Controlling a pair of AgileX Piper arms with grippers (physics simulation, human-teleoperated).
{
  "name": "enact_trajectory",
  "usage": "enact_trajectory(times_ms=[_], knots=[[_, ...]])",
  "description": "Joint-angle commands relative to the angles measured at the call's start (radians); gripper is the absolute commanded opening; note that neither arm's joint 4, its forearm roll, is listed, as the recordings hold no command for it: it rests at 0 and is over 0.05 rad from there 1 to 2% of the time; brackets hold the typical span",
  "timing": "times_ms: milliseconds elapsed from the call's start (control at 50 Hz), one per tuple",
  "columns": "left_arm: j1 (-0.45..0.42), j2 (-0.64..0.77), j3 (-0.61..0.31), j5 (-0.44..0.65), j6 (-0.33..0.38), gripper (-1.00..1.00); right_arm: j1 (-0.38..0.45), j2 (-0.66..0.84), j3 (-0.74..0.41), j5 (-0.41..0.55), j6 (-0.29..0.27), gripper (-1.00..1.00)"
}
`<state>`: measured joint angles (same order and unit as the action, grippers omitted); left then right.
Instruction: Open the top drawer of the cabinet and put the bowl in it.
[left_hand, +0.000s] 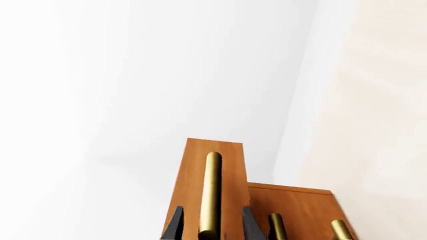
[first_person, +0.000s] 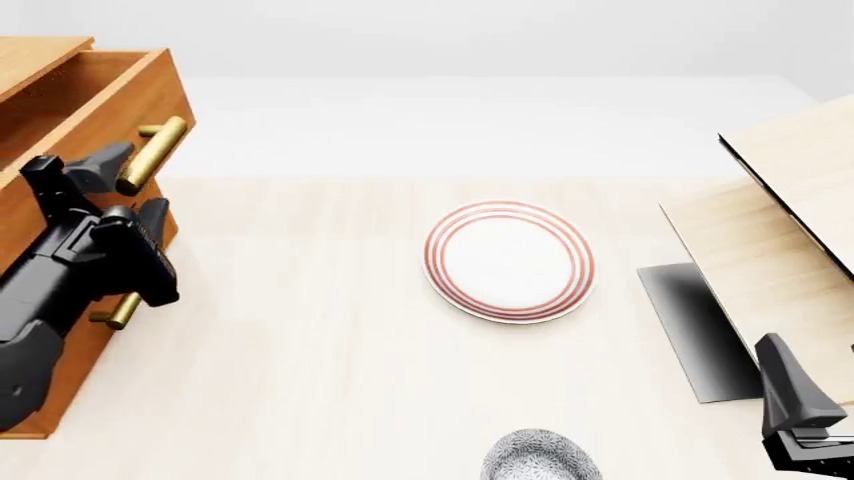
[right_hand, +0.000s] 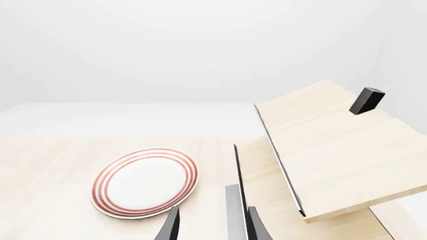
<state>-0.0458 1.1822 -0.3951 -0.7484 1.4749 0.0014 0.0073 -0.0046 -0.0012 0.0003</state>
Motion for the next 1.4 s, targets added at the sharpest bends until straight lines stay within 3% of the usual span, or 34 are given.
enact_trajectory(times_ms=[20, 480, 740, 820, 840, 880, 980, 1040, 1080, 1140, 1260, 1320, 1400], knots=[[-0.060, -0.024, 0.040, 0.006, 0.005, 1.00, 0.000, -0.001, 0.000, 0.000, 0.000, 1.00], [-0.111, -0.004, 0.151, -0.164, 0.077, 1.00, 0.000, 0.000, 0.000, 0.000, 0.000, 1.00], [-0.163, -0.096, 0.171, -0.147, 0.085, 1.00, 0.000, 0.000, 0.000, 0.000, -0.001, 1.00], [-0.164, -0.169, 0.160, -0.073, 0.045, 1.00, -0.001, -0.001, 0.000, 0.000, -0.001, 1.00], [-0.182, -0.214, 0.125, 0.046, -0.018, 1.00, 0.000, 0.000, 0.000, 0.000, -0.001, 1.00], [-0.186, -0.230, 0.121, 0.074, -0.029, 1.00, 0.000, -0.001, 0.000, 0.000, -0.001, 1.00], [-0.133, -0.350, 0.087, 0.197, -0.105, 1.00, 0.000, 0.000, 0.000, 0.000, -0.001, 1.00], [-0.105, -0.415, 0.016, 0.375, -0.206, 1.00, 0.000, -0.001, 0.000, 0.000, 0.000, 1.00], [-0.137, -0.349, -0.019, 0.462, -0.230, 1.00, -0.001, -0.001, 0.000, 0.000, -0.001, 1.00], [-0.127, -0.425, -0.064, 0.510, -0.298, 1.00, 0.000, -0.001, 0.000, 0.000, -0.001, 1.00], [-0.084, -0.462, -0.189, 0.725, -0.432, 1.00, -0.001, 0.000, 0.000, 0.000, 0.000, 1.00], [-0.111, -0.444, -0.261, 0.789, -0.497, 1.00, 0.000, -0.001, 0.000, 0.000, 0.000, 1.00], [-0.109, -0.446, -0.294, 0.824, -0.517, 1.00, 0.000, 0.000, 0.000, 0.000, 0.000, 1.00]])
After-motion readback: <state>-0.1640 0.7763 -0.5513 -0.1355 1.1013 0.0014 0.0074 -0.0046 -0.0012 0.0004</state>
